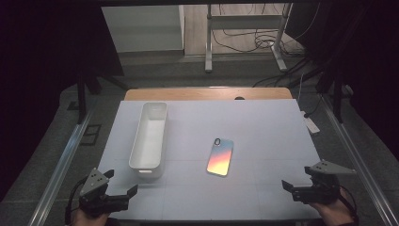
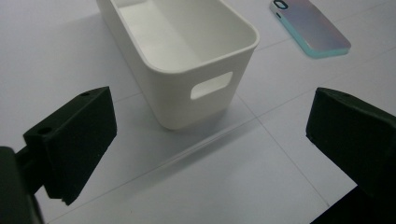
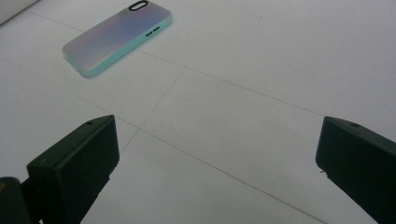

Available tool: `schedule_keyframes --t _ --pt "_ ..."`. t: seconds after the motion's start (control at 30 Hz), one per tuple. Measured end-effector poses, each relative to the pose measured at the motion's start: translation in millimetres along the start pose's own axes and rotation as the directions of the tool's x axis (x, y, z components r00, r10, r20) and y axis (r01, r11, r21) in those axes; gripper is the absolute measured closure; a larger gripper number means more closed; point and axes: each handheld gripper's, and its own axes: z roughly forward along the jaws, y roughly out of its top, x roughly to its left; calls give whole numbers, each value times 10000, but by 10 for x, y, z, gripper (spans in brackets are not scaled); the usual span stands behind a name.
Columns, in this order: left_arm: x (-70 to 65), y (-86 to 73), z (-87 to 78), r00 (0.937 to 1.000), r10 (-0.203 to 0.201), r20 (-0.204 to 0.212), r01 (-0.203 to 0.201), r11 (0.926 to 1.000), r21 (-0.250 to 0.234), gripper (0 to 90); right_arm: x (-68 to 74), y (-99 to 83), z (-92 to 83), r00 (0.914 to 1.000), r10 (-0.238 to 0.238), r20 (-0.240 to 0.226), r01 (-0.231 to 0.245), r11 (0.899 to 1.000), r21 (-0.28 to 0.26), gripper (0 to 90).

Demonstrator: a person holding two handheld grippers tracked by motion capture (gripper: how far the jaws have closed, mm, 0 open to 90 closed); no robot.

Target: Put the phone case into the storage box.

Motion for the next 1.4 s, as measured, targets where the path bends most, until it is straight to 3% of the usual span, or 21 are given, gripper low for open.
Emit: schedule_keyframes --t 0.93,1.4 --pt "2 3 12 10000 -56 9 56 9997 249 29 15 18 24 9998 17 -189 -12 9996 297 0" --pt "9 -4 3 9999 -117 8 117 9998 165 29 69 58 83 9980 -442 -454 471 9967 658 0"
